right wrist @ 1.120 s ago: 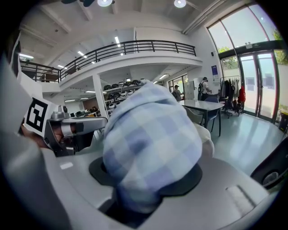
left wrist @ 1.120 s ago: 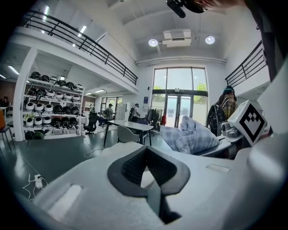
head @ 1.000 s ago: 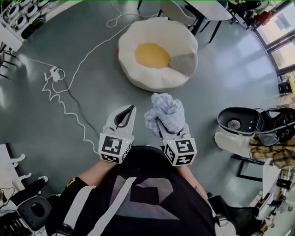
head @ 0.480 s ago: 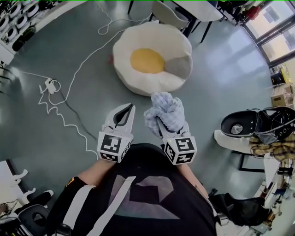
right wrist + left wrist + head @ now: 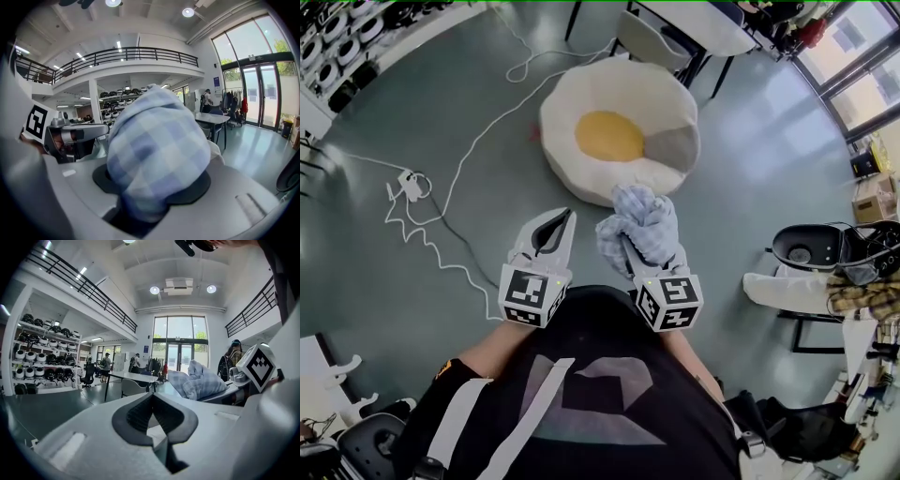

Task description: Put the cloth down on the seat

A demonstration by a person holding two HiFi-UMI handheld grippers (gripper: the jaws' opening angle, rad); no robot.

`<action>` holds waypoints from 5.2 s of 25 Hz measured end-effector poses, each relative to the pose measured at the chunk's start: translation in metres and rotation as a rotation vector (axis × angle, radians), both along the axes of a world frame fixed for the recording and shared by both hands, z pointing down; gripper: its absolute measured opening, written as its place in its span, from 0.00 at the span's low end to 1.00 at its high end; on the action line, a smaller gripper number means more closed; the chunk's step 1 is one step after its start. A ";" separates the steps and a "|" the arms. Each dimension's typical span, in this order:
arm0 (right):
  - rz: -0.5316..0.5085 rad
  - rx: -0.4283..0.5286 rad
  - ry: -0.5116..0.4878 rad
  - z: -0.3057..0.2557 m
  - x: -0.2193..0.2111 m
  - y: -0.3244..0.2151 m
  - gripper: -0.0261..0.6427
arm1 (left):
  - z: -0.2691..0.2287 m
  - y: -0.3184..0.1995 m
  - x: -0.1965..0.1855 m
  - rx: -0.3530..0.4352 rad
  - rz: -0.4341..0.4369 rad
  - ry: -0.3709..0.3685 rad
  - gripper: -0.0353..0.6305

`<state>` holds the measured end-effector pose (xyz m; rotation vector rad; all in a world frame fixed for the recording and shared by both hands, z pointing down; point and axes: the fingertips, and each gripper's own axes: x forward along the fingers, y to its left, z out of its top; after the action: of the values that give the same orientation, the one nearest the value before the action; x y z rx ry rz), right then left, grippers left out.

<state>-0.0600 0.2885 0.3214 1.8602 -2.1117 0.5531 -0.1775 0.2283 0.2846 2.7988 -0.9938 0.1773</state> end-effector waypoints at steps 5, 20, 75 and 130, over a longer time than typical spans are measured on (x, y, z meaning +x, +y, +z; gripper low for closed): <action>-0.042 -0.004 0.007 0.000 -0.028 -0.019 0.39 | 0.005 -0.013 -0.028 -0.021 -0.032 0.002 0.06; -0.170 0.002 0.027 0.002 -0.062 -0.072 0.39 | 0.011 -0.049 -0.065 -0.030 -0.154 0.023 0.06; -0.135 -0.099 -0.086 0.069 0.183 -0.337 0.39 | 0.049 -0.316 0.192 -0.085 -0.064 -0.195 0.06; 0.196 -0.469 -0.059 0.390 0.262 -0.547 0.40 | 0.384 -0.573 0.271 -0.324 0.130 -0.308 0.06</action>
<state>0.2020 -0.2589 0.7114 1.7917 -1.6494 1.0559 0.0935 -0.3445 0.6686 2.5791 -0.7546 0.7349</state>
